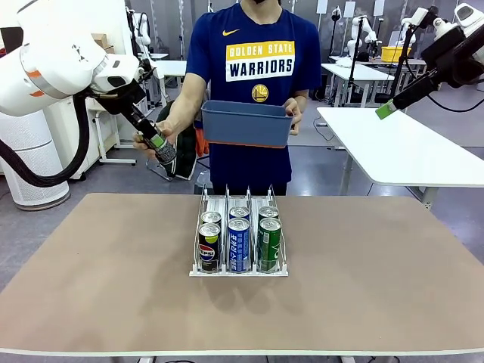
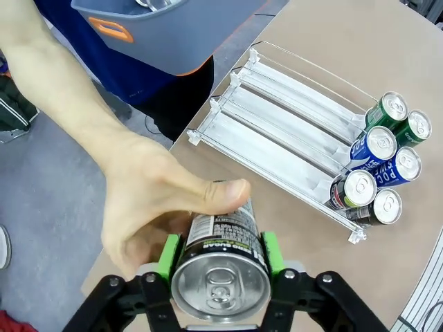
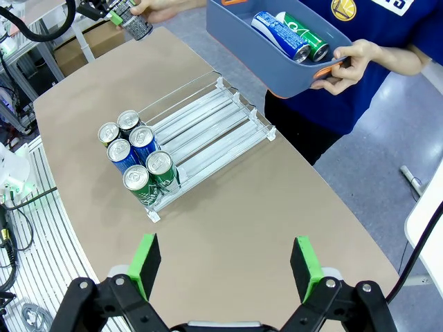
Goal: Fill the beverage cans into the dispenser.
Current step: Pick up the Pepsi coke handed by the human.
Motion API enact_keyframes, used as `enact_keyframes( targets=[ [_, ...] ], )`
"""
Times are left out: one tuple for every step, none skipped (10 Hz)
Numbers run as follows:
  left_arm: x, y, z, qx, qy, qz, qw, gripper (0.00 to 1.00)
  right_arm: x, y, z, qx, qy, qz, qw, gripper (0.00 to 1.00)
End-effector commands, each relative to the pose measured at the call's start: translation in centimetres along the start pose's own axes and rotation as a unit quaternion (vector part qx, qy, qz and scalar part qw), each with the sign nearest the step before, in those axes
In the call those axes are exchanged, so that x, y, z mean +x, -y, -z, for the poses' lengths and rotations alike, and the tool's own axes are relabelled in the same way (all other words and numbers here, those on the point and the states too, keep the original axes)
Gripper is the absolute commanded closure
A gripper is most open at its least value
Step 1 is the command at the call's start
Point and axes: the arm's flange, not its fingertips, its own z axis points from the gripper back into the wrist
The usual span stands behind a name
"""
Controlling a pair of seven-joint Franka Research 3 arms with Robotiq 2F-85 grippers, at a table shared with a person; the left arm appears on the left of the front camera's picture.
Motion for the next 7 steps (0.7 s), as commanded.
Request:
enact_keyframes(
  targets=[
    [-0.23,0.33,-0.08,0.019,-0.011,-0.010,1.000,0.65,-0.13,-0.05,0.10,0.000,0.000,0.000,1.000,0.00],
    [-0.27,0.42,-0.19,0.019,-0.012,-0.010,1.000,0.98,-0.13,-0.05,0.10,0.000,0.000,0.000,1.000,0.00],
    [-0.32,0.48,-0.24,0.018,-0.013,-0.010,1.000,0.85,-0.13,-0.05,0.10,0.000,0.000,0.000,1.000,0.00],
    [-0.35,0.48,-0.24,0.018,-0.014,-0.011,1.000,1.00,-0.13,-0.05,0.10,0.000,0.000,0.000,1.000,0.00],
    [-0.41,0.44,-0.22,0.017,-0.016,-0.011,1.000,1.00,-0.13,-0.05,0.10,0.000,0.000,0.000,1.000,0.00],
    [-0.46,0.47,-0.22,0.016,-0.016,-0.011,1.000,1.00,-0.13,-0.05,0.10,0.000,0.000,0.000,1.000,0.00],
    [-0.49,0.56,-0.18,0.015,-0.017,-0.011,1.000,0.62,-0.13,-0.05,0.10,0.000,0.000,0.000,1.000,0.00]
  ],
)
